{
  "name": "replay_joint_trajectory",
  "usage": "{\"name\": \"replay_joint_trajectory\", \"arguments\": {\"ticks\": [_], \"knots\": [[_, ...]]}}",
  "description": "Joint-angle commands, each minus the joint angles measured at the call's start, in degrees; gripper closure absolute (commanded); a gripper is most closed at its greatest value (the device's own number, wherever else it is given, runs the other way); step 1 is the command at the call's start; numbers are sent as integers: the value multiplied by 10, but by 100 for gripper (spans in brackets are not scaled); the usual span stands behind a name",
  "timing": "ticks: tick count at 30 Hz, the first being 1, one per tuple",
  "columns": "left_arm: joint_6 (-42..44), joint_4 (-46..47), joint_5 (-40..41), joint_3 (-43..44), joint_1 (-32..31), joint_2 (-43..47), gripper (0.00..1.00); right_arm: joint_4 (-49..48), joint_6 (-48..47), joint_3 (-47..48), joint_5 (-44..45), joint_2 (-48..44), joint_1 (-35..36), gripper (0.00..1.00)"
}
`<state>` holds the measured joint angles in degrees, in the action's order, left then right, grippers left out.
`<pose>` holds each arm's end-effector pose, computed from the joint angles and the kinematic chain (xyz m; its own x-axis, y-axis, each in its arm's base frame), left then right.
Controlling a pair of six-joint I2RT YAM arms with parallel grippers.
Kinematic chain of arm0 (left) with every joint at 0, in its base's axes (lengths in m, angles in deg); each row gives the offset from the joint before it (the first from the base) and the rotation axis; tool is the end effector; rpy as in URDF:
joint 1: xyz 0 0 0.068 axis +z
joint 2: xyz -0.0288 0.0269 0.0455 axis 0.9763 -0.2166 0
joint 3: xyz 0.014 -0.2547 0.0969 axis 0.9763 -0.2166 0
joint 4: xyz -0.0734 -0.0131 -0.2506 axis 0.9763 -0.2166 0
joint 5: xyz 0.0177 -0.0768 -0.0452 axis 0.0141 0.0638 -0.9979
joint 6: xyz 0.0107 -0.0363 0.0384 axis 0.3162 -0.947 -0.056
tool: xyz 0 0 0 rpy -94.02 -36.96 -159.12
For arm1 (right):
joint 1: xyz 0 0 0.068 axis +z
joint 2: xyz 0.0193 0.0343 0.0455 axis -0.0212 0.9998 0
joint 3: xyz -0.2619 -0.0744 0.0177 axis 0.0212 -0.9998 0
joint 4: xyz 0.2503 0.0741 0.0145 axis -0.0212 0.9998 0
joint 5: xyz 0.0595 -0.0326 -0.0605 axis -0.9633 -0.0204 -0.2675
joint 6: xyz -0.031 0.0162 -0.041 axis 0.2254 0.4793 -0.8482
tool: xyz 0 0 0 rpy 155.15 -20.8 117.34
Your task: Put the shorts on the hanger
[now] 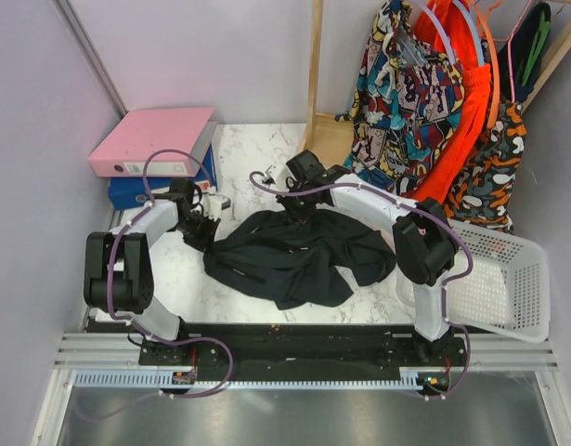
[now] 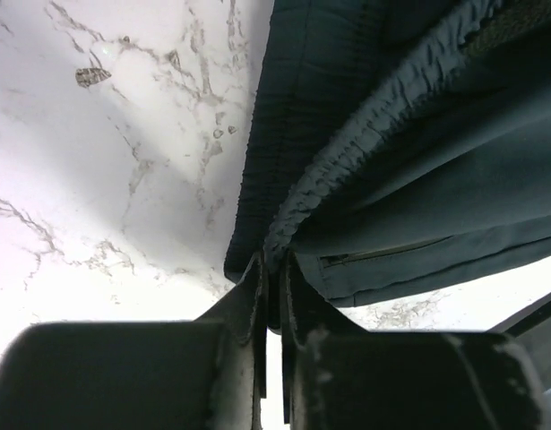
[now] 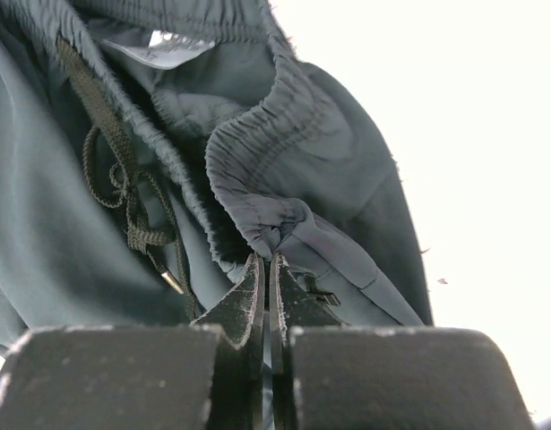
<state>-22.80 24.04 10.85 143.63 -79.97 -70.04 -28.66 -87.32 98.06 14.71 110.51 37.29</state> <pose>0.2799 -0.0243 0.1738 -0.8116 0.4801 -0.3329 0.5589 0.8040 -0.2030 0.3352 0.2773 0.2215 -0.4631 -0.6873 -0.5597 -0.8493 0.5247 0.0584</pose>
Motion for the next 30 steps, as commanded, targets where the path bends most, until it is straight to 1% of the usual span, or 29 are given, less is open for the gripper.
{"name": "replay_joint_trajectory", "arguments": {"ticks": [1, 4, 5, 7, 8, 11, 12, 13, 14, 15, 16, 17, 18, 19, 20, 21, 22, 23, 24, 25, 26, 28, 29, 30], "knots": [[10, -18, -12, 44, 4, 13, 98, 23, 5, 48, 29, -44, -28, 100], [17, -18, -9, 88, 4, 62, 98, 28, 22, 87, 37, -73, -57, 100], [24, -19, -8, 124, 4, 74, 98, 28, 27, 98, 35, -81, -74, 100], [38, -22, -23, 165, 3, 98, 98, 29, 41, 137, 27, -105, -88, 100], [57, -24, -32, 208, 2, 117, 98, 30, 47, 151, 24, -113, -101, 100], [88, -38, -58, 296, -5, 140, 98, 39, 56, 234, 18, -140, -122, 100], [98, -52, -64, 319, -15, 141, 98, 45, 56, 250, 17, -148, -127, 100], [115, -63, -65, 360, -21, 144, 98, 55, 49, 262, 16, -165, -131, 100], [124, -74, -68, 377, -26, 152, 98, 63, 43, 279, 10, -175, -136, 100], [137, -87, -91, 389, -37, 158, 98, 73, 35, 281, 7, -185, -136, 100], [164, -114, -96, 393, -46, 168, 98, 92, 28, 275, 3, -211, -136, 100], [175, -123, -97, 385, -58, 191, 98, 96, 27, 238, -5, -229, -135, 100], [184, -133, -107, 370, -78, 210, 98, 96, 26, 207, -13, -269, -136, 100], [204, -142, -112, 323, -88, 228, 98, 98, 26, 172, -23, -290, -136, 100], [214, -145, -112, 292, -97, 245, 98, 103, 17, 97, -36, -309, -135, 100], [225, -147, -108, 260, -117, 283, 98, 108, 13, 59, -63, -327, -135, 100], [253, -148, -108, 191, -124, 301, 98, 110, 17, 18, -68, -358, -135, 100], [267, -147, -105, 157, -130, 318, 98, 111, 20, -64, -77, -370, -135, 100], [276, -145, -94, 124, -144, 332, 98, 111, 20, -103, -98, -390, -135, 100], [290, -142, -87, 68, -149, 350, 98, 109, 24, -140, -104, -397, -134, 100], [293, -138, -84, 44, -155, 356, 97, 103, 27, -204, -112, -402, -132, 100], [283, -136, -79, -7, -180, 356, 96, 88, 39, -251, -121, -398, -125, 100], [278, -136, -76, -20, -197, 354, 96, 82, 42, -283, -125, -394, -123, 100], [276, -134, -73, -33, -209, 349, 96, 74, 51, -294, -124, -380, -120, 100]]}}
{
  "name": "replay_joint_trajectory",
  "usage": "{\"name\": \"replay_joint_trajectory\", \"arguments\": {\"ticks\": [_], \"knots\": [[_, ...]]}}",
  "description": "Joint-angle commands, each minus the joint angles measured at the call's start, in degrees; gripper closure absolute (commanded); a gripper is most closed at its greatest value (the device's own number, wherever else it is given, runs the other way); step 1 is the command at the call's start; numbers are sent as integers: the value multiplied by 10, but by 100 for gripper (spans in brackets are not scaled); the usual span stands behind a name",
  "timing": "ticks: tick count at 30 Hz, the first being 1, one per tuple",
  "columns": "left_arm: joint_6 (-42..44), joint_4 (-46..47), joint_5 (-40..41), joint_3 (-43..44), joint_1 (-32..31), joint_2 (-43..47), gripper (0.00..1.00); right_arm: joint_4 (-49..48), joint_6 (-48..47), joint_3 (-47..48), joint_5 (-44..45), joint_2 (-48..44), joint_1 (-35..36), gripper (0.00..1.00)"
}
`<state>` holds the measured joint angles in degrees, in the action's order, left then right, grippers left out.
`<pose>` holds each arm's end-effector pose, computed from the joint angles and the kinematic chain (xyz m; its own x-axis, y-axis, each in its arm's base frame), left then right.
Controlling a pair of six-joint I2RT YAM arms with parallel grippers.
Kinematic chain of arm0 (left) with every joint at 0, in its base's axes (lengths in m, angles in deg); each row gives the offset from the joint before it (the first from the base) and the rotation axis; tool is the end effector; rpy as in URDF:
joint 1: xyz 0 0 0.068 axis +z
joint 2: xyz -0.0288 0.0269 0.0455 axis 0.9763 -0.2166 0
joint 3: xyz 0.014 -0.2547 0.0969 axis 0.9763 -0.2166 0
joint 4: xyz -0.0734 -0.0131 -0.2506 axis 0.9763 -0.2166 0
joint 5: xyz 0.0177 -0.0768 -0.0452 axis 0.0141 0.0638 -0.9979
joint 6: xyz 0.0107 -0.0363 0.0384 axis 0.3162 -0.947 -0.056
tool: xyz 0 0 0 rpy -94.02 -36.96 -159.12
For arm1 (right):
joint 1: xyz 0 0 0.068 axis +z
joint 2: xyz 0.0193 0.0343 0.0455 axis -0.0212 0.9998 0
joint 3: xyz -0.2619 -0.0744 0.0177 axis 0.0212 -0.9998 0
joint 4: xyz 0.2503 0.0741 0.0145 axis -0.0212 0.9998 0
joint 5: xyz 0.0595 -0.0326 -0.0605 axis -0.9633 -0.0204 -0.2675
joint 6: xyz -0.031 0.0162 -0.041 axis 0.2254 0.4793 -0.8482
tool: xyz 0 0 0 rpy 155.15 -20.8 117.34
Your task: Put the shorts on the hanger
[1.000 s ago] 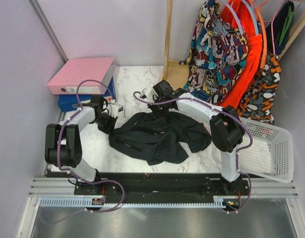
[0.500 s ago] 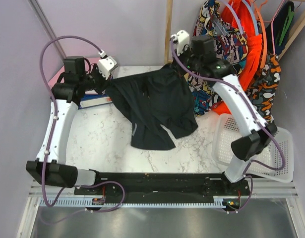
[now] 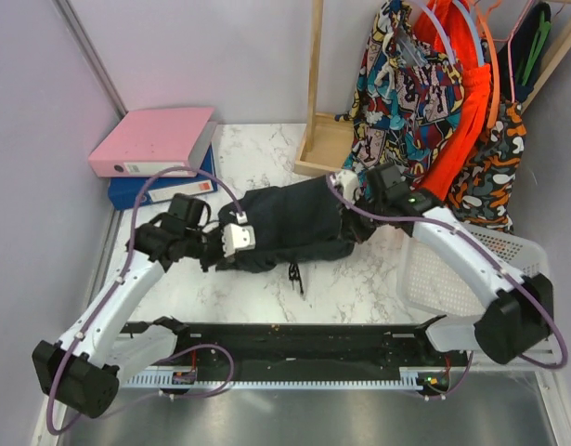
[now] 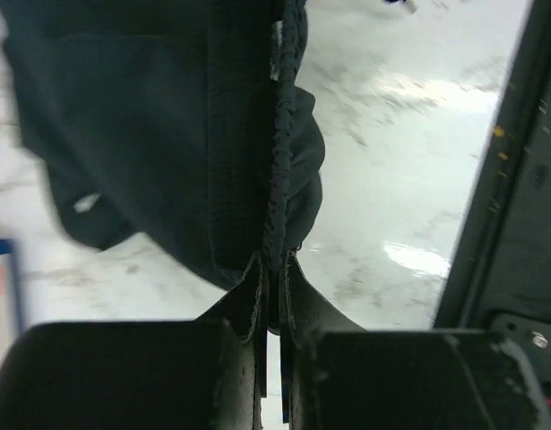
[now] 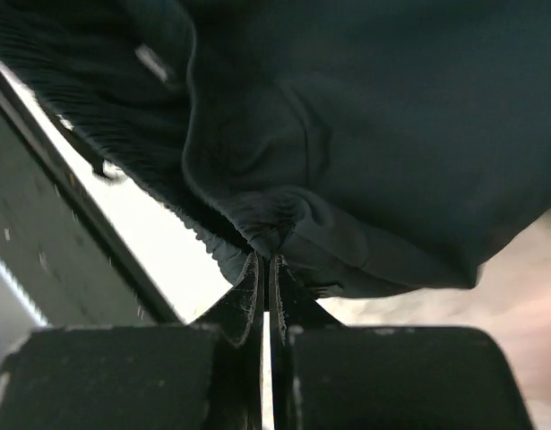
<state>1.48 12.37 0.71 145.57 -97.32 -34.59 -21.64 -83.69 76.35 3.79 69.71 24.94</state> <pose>0.1635 -0.0780 0.3121 0.0027 0.7281 -0.6854 0.9475 0.2173 0.2345 0.2335 0.1311 0.3334 -0.5069 -0.4466 -0.7373 -0.7726 0.6147 0.1589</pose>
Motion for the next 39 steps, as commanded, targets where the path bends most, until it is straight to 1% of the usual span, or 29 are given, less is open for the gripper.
{"name": "replay_joint_trajectory", "arguments": {"ticks": [1, 3, 5, 6, 8, 9, 10, 11, 12, 13, 15, 16, 17, 19, 21, 24, 26, 27, 28, 29, 30, 31, 32, 33, 34, 35, 36, 37, 39], "knots": [[20, -13, 37, -77, -46, -15, 97, -2, 21, -86, -10, 36, 7, 100], [-3, 22, 67, -114, -74, -29, 98, -14, 37, -103, -4, 57, 9, 100], [-28, 65, 97, -133, -86, -54, 98, -25, 43, -112, 28, 65, 10, 100], [-40, 84, 93, -137, -86, -61, 97, -39, 44, -113, 39, 66, 10, 100], [-42, 97, 88, -144, -87, -72, 90, -46, 40, -118, 47, 63, 10, 99], [-40, 101, 83, -150, -87, -70, 75, -39, 36, -121, 37, 63, 10, 94], [-37, 98, 74, -152, -88, -65, 67, -30, 21, -125, 25, 63, 10, 80], [-33, 90, 48, -154, -92, -52, 62, -21, 15, -128, 1, 62, 10, 74], [-16, 60, 31, -152, -93, -44, 50, -5, 11, -131, -7, 59, 12, 68], [-10, 46, 18, -150, -97, -37, 47, 4, -3, -137, -14, 56, 14, 58], [2, 26, -8, -145, -101, -11, 44, 31, -18, -138, -31, 46, 21, 55], [4, 12, -12, -143, -102, -4, 44, 41, -30, -137, -35, 41, 22, 48], [3, 10, -11, -140, -102, 1, 44, 47, -41, -134, -34, 38, 27, 43], [0, -3, -5, -132, -102, 7, 41, 55, -47, -128, -23, 22, 29, 40], [-18, -2, -5, -117, -100, 8, 42, 54, -48, -122, -8, 19, 31, 41], [-60, 19, -23, -97, -97, 7, 42, 47, -43, -87, 10, 34, 31, 41], [-65, 12, -52, -84, -94, 1, 42, 52, -42, -51, 2, 43, 30, 39], [-65, 10, -57, -75, -94, 3, 42, 56, -47, -41, -5, 39, 29, 37], [-67, 12, -57, -72, -94, 7, 41, 57, -46, -21, -12, 32, 26, 28], [-80, 19, -49, -70, -94, 16, 34, 54, -43, -11, -13, 12, 26, 22], [-108, 37, -46, -63, -93, 21, 30, 52, -41, 0, -14, 3, 26, 17], [-121, 44, -45, -58, -93, 22, 21, 52, -38, 30, -13, -5, 25, 12], [-139, 56, -40, -44, -93, 22, 19, 52, -38, 49, -10, -15, 24, 10], [-179, 77, -38, -35, -92, 19, 17, 50, -36, 68, -3, -18, 20, 3], [-195, 86, -40, -23, -88, 15, 13, 47, -33, 111, 4, -19, 15, 2], [-224, 94, -48, 1, -86, 7, 9, 36, -30, 134, 16, -22, 9, 2], [-238, 109, -51, 13, -85, 2, 3, 28, -26, 157, 30, -22, 1, 2], [-248, 114, -55, 25, -85, -3, 1, 18, -19, 207, 50, -22, -2, 2], [-265, 116, -72, 59, -84, -19, 1, -9, -4, 260, 103, -20, -18, 2]]}}
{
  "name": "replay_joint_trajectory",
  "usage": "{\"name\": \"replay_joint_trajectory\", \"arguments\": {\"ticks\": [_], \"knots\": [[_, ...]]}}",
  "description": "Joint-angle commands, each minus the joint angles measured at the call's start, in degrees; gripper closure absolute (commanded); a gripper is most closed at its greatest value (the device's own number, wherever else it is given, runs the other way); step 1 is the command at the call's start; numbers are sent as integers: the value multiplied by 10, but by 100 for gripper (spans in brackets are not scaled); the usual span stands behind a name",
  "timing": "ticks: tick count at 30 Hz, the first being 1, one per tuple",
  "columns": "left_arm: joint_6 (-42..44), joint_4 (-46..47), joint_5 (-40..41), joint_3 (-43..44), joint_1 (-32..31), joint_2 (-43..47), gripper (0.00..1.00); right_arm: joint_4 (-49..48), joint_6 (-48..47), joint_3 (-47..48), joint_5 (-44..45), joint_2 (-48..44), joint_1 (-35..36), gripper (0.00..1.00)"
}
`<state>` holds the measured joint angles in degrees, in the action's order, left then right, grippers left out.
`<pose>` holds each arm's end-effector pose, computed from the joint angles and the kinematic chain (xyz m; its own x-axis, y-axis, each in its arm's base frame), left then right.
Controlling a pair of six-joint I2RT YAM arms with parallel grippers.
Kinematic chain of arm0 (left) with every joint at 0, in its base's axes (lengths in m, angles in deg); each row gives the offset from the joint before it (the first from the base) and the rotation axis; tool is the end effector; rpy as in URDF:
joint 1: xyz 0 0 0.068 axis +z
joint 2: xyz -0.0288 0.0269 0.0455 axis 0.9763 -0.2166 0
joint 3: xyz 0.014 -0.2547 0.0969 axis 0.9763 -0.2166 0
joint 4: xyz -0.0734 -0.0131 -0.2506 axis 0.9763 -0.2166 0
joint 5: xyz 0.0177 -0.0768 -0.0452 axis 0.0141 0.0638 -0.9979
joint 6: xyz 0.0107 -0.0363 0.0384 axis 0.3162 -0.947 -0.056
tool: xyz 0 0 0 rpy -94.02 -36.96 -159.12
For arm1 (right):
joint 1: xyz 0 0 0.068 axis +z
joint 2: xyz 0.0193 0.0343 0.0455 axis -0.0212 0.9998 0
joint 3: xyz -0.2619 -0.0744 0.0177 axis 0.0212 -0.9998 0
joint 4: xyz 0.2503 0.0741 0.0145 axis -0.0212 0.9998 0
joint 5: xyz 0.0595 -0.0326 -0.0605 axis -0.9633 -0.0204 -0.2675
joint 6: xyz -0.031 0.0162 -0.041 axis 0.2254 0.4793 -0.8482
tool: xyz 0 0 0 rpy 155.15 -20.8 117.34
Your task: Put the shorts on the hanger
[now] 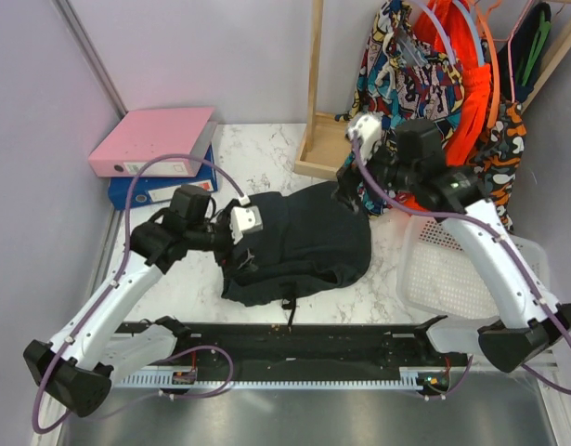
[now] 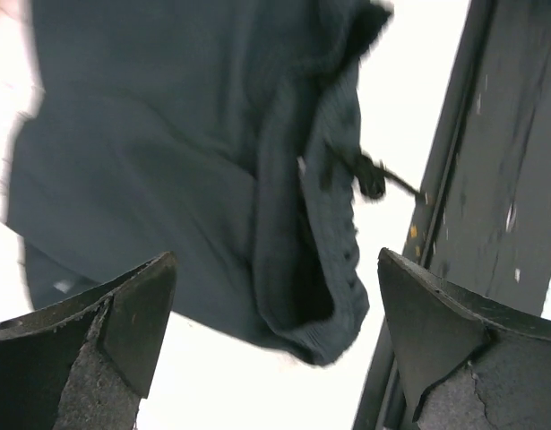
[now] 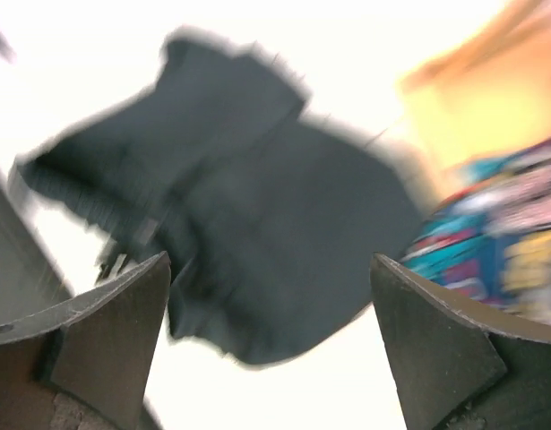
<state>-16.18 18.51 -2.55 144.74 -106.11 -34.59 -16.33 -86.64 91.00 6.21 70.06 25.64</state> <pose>0.1555 -0.1072 0.3156 -0.1168 0.6070 -0.7861 0.9662 0.2525 0.0514 0.2277 0.1303 0.4060 -0.3548 -0.4343 -0.8279 -0.7973 0.6031 0.0253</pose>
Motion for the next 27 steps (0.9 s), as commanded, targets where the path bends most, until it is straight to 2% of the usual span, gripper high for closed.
{"name": "replay_joint_trajectory", "arguments": {"ticks": [1, 5, 6, 8, 9, 11, 12, 13, 15, 17, 18, 21, 27], "knots": [[-92, 55, -44, 78, 4, -23, 1, -72, 32, 160, 102, -25, -29, 2], [-114, 73, -62, 105, 4, -39, 1, -97, 53, 270, 260, 2, -63, 2], [-117, 78, -67, 104, 2, -43, 1, -97, 62, 292, 272, 12, -112, 6], [-121, 88, -83, 106, 3, -48, 1, -96, 100, 343, 226, 49, -190, 11], [-123, 89, -87, 109, 3, -50, 1, -95, 135, 358, 191, 65, -265, 13], [-120, 90, -95, 116, 2, -51, 1, -78, 175, 429, 90, 128, -346, 16], [-120, 91, -96, 117, 1, -51, 1, -71, 223, 483, 51, 152, -411, 22], [-119, 92, -96, 119, 1, -51, 1, -69, 245, 502, -16, 170, -442, 25], [-126, 99, -92, 122, 1, -47, 1, -73, 271, 532, -80, 214, -496, 33], [-133, 103, -90, 115, 1, -41, 1, -96, 273, 524, -119, 213, -504, 38], [-133, 103, -90, 113, 1, -38, 1, -102, 273, 515, -124, 209, -506, 44], [-133, 104, -86, 98, 1, -28, 1, -102, 269, 499, -126, 212, -506, 55], [-136, 103, -88, 95, 1, -22, 0, -84, 234, 489, -81, 229, -506, 59]]}}
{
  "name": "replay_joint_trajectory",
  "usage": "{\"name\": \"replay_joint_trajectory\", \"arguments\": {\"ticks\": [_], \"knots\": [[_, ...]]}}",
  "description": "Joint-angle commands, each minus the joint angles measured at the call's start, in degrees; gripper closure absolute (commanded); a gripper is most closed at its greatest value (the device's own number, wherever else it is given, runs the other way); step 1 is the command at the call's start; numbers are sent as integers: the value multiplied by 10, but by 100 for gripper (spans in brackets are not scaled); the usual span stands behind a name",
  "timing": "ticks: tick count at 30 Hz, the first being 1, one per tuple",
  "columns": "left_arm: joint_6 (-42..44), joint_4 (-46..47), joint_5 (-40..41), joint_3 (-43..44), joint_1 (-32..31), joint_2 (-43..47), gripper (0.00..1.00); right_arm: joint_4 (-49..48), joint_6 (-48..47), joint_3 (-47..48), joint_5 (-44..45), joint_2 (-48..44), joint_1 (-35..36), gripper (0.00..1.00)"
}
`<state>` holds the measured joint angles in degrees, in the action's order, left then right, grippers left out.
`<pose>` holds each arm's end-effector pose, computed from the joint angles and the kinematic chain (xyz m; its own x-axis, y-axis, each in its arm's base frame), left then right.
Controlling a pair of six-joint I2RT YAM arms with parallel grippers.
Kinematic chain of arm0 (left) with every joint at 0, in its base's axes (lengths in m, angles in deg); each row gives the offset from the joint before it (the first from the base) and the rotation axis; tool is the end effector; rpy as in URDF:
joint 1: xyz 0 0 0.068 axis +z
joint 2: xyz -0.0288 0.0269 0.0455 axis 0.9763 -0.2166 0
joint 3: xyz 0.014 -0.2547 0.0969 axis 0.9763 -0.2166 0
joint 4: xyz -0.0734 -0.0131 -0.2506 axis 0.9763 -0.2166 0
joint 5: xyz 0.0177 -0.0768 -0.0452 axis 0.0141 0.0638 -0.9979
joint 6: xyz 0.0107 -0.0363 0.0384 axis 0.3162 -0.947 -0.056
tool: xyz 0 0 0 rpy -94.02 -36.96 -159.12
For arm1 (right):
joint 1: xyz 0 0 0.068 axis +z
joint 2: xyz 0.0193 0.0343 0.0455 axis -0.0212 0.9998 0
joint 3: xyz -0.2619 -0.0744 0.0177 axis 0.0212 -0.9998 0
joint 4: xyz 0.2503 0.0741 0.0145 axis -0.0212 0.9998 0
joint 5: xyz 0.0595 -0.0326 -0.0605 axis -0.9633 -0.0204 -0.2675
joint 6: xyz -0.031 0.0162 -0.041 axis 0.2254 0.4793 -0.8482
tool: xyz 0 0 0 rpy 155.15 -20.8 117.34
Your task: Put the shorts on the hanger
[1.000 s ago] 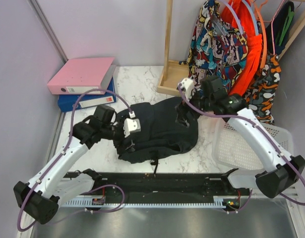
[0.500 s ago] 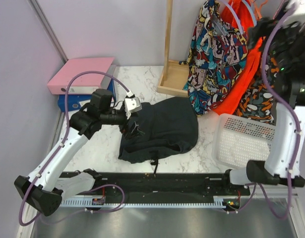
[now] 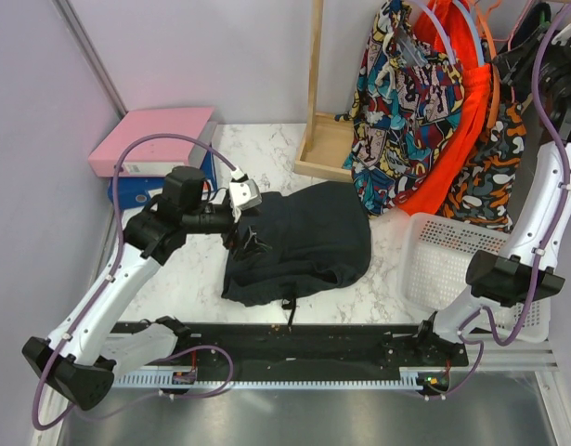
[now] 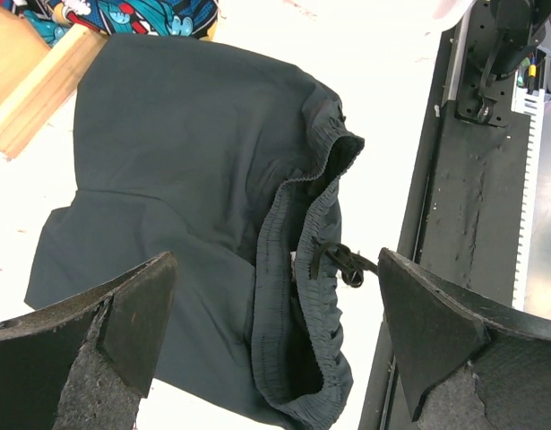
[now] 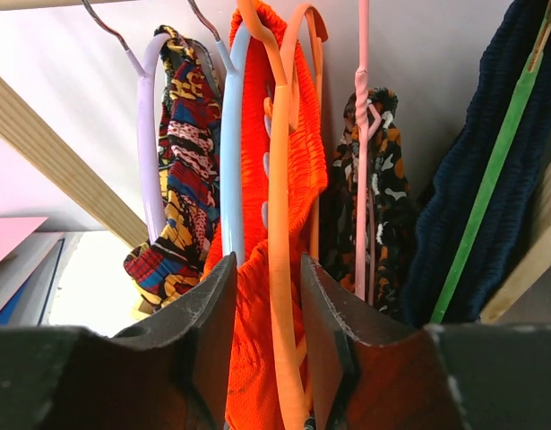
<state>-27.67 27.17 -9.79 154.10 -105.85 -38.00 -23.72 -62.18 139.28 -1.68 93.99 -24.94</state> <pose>0.1724 -0.1194 0.3706 -0.1059 0.3990 -0.9108 0.9625 0.2712 0.0069 0.3067 -0.1154 0.5542 -0.1050 0.2147 -0.9710 -0.0898 0.9704 0.2243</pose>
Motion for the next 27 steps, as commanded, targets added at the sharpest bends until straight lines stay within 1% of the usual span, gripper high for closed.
{"name": "replay_joint_trajectory", "arguments": {"ticks": [1, 12, 19, 25, 27], "knots": [[-21, 17, -14, 2, -1, 12, 1, -8, -14, 7, -2, -9, 0, 60], [-15, 16, -9, 9, -1, 0, 1, 10, -41, 1, 10, 9, 1, 62], [-12, 14, -9, 17, -1, -9, 1, 15, -75, -35, 23, 8, 0, 63], [-9, 14, -9, 15, -1, -14, 0, 20, -97, -45, 32, 8, 5, 63], [-9, 14, -9, 15, -1, -17, 1, 22, -119, -45, 33, 8, 10, 61]]}}
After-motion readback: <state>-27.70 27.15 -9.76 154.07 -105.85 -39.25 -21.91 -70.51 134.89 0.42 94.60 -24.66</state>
